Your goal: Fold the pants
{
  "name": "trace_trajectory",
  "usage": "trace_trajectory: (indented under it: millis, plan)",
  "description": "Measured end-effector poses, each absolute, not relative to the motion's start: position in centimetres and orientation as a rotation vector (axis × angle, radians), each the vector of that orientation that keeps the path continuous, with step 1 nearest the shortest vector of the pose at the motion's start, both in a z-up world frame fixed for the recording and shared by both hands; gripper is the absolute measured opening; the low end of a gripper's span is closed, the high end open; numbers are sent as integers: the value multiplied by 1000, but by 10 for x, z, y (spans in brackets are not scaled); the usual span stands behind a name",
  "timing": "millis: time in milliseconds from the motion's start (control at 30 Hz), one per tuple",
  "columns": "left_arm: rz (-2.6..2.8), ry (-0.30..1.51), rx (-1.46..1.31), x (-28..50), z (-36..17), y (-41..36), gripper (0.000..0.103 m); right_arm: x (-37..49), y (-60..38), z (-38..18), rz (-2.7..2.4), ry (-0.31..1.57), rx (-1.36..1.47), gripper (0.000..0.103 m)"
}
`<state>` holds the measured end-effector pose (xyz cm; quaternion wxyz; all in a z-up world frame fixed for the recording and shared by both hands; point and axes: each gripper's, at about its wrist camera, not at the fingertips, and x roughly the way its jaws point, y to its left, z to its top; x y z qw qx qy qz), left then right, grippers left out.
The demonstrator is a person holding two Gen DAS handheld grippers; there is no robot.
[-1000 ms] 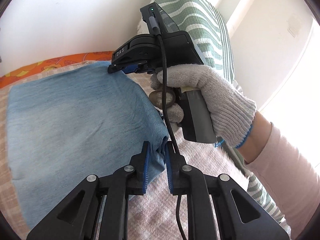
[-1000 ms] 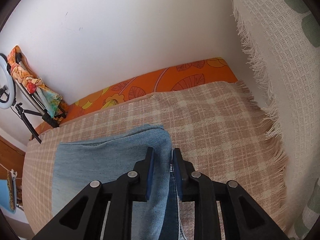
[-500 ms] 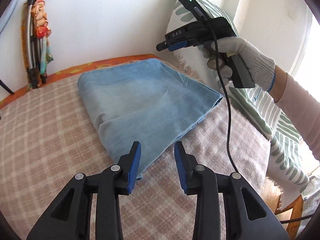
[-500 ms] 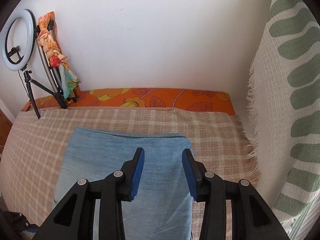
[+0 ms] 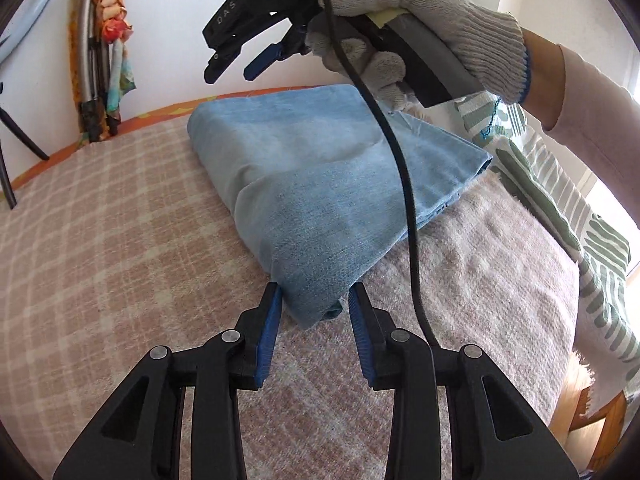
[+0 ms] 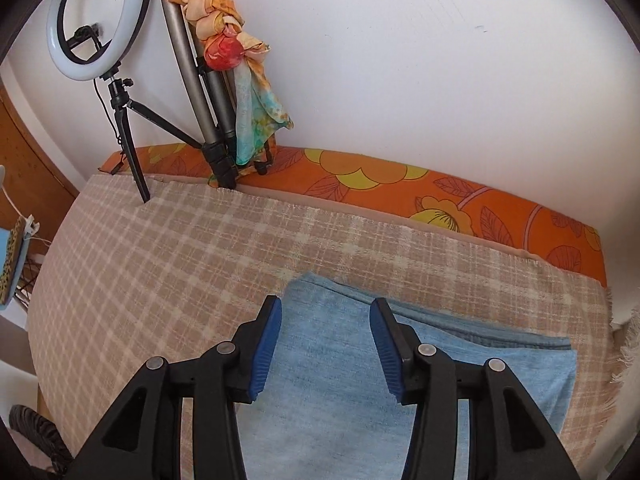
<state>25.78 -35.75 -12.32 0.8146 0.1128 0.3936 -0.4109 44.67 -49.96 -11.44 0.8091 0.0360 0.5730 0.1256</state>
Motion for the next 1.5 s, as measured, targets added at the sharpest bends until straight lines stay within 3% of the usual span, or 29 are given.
trace_trajectory:
  millis: [200, 367, 400, 467, 600, 867, 1167, 1233, 1300, 1500]
  plan:
    - [-866, 855, 193, 265, -128, -357, 33, 475, -474, -138, 289, 1251, -10, 63]
    - [-864, 840, 156, 268, -128, -351, 33, 484, -463, -158, 328, 1306, -74, 64]
    - [-866, 837, 156, 267, -128, -351, 33, 483, -462, -161, 336, 1314, -84, 58]
    - [-870, 827, 160, 266, -128, -351, 29, 481, -458, -166, 342, 1326, -106, 38]
    - [-898, 815, 155, 266, -126, -352, 16, 478, -458, -162, 336, 1297, -127, 20]
    - [-921, 754, 191, 256, -120, -352, 7, 480, -459, -157, 231, 1249, -125, 6]
    - [-928, 772, 255, 252, -123, -355, 6, 490, -458, -185, 187, 1270, -87, 6]
    - [-927, 779, 289, 250, -123, -354, 8, 491, -462, -181, 183, 1277, -49, 13]
    - [-942, 803, 300, 249, -120, -349, 12, 488, -467, -167, 191, 1245, -26, 33]
    - [-952, 820, 247, 258, -97, -328, 23, 441, -505, -107, 216, 1119, 81, 38]
